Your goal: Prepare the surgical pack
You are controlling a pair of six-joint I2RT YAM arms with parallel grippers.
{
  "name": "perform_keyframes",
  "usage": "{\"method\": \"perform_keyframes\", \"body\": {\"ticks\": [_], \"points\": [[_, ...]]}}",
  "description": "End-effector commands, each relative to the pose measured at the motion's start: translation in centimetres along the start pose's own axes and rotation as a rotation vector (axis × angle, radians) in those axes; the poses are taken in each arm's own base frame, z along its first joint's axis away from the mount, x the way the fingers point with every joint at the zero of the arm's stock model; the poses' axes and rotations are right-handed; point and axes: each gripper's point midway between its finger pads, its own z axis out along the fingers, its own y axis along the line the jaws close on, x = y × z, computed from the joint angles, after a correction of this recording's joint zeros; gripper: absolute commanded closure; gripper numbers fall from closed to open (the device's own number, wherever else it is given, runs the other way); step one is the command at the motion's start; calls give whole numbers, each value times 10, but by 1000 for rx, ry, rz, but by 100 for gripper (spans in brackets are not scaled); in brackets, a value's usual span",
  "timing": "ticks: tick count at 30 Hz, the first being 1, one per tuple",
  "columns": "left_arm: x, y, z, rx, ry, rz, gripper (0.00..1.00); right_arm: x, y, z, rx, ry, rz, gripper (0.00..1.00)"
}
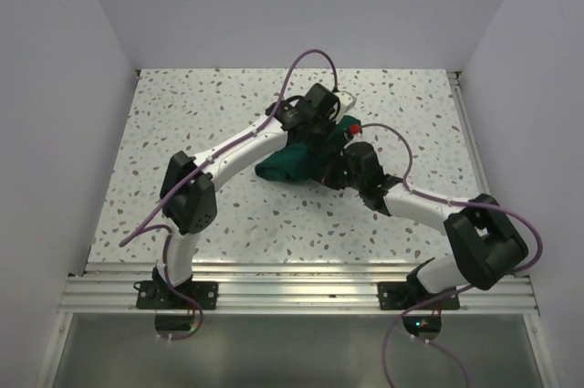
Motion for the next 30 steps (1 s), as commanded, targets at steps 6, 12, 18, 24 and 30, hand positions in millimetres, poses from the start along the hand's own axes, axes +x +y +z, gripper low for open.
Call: {"method": "perform_keyframes", "body": {"ticks": [6,12,18,24,30], "points": [[-37,-23,-15,78,-129,-17,100,-24,51,-15,-143,-88,-30,96],[-37,-23,-14,77,-127,-20,100,-12,62,-18,-174,-71,-38,96],[-37,-24,-14,81,-127,-25,100,-1,74,-18,-202,-66,-52,96],[-38,-23,-15,77,-129,-26,100,7,80,-16,-212,-51,-76,96],[-42,-24,-25,81,-142,-25,100,7,56,-10,-112,-53,-90,96]]}}
